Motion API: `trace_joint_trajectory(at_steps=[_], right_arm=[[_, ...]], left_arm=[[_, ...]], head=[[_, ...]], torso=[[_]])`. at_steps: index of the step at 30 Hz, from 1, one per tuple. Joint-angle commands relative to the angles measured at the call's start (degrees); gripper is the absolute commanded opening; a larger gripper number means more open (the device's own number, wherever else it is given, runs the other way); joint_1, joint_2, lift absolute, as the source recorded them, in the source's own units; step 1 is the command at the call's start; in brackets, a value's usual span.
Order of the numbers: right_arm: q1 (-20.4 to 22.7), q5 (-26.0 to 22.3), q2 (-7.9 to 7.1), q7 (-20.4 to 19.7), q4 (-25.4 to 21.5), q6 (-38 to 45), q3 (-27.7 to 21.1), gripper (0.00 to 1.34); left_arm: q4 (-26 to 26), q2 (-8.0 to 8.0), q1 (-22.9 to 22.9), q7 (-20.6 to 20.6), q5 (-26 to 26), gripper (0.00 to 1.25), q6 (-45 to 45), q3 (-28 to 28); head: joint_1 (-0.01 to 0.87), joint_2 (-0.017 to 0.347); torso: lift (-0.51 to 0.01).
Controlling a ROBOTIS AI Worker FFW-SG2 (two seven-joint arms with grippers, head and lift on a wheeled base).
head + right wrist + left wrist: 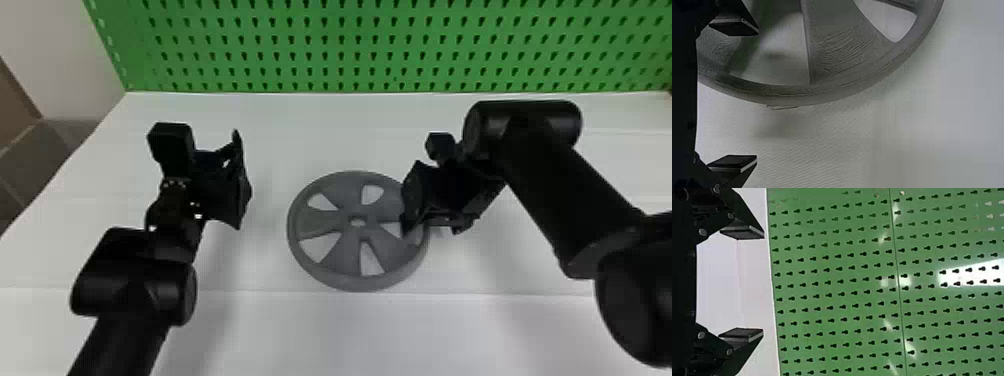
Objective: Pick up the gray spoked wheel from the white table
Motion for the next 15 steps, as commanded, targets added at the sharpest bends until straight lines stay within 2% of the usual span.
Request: trace_joint_trajectory(at_steps=[1,6,15], right_arm=[[-0.34,-0.1,0.05,-0.81,0.18,-0.29,0.0,1.18],[-0.69,-0.89,0.05,-2.39,0.89,-0.29,0.09,1.18],[-0.78,-1.68,0.05,-2.66,1.24,-0.56,0.27,1.16]], left_arm=[[0.16,0.0,-0.07,0.0,0.19,0.87,0.0,-0.16],[0.25,0.0,-0.16,0.0,0.19,0.87,0.0,-0.34],[0.25,0.0,-0.34,0.09,0.28,0.87,0.0,-0.34]], head=[[0.779,0.071],[0.779,0.071],[0.779,0.071]], torso=[[-0.097],[-0.097],[-0.097]])
